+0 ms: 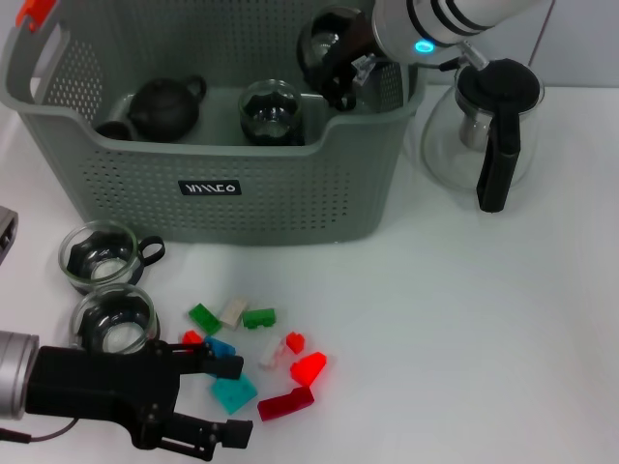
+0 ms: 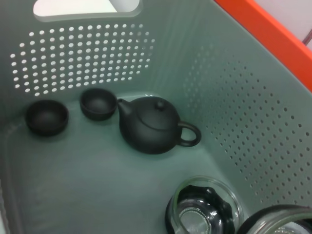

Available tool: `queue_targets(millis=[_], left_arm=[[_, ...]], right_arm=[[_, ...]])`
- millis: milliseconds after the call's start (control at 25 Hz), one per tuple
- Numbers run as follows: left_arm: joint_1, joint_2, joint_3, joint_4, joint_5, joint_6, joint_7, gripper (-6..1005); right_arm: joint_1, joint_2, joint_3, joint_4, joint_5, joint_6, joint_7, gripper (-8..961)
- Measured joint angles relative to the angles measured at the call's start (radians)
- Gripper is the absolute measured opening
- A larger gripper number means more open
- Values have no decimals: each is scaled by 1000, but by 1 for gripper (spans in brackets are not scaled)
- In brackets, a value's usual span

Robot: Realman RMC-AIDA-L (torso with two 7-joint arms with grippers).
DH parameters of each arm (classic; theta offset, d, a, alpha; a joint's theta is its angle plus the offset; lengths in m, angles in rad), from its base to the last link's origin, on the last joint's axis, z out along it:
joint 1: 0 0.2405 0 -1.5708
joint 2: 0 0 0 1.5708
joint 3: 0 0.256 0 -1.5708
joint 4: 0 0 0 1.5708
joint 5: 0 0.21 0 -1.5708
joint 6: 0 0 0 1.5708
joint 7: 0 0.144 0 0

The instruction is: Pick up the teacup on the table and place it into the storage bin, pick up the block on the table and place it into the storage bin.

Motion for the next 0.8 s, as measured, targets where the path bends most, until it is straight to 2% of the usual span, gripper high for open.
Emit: queue_targets(millis=[520,800], left_arm=[[6,0,0,9,0,-3,3,915],[4,0,0,10,1,-5,3,915]], right_arm=[[-4,2,0,-5,2,-5,1,56],[-4,2,1,-10,4,-8,1,142]])
